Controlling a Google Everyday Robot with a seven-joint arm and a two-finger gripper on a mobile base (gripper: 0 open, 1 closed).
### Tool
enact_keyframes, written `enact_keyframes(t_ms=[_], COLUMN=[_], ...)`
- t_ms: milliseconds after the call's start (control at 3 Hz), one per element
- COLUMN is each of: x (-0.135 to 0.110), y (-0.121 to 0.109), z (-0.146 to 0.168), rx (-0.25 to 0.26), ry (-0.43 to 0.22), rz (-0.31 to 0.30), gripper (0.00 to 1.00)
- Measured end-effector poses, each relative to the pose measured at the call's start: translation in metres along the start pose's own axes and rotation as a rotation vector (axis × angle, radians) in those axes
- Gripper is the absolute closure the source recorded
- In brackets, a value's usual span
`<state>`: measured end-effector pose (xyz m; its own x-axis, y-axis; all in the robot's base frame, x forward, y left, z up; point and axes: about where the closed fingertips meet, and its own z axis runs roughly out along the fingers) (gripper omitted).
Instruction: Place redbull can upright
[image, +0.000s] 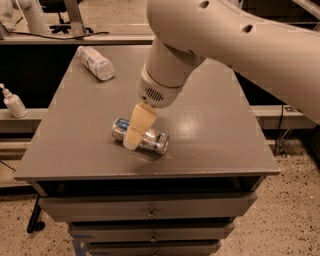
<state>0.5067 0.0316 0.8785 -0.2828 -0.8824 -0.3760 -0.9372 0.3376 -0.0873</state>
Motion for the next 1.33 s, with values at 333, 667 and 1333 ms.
enact_keyframes(t_ms=[333, 667, 1333], x=[-0.023, -0.026, -0.019], y=[0.010, 0.010, 0.005], z=[0.024, 0.042, 0.059], rx=[0.027, 0.044, 0.068], ry=[0.013, 0.043, 0.123], rz=[-0.010, -0.009, 0.011], gripper=[0.00, 0.00, 0.39])
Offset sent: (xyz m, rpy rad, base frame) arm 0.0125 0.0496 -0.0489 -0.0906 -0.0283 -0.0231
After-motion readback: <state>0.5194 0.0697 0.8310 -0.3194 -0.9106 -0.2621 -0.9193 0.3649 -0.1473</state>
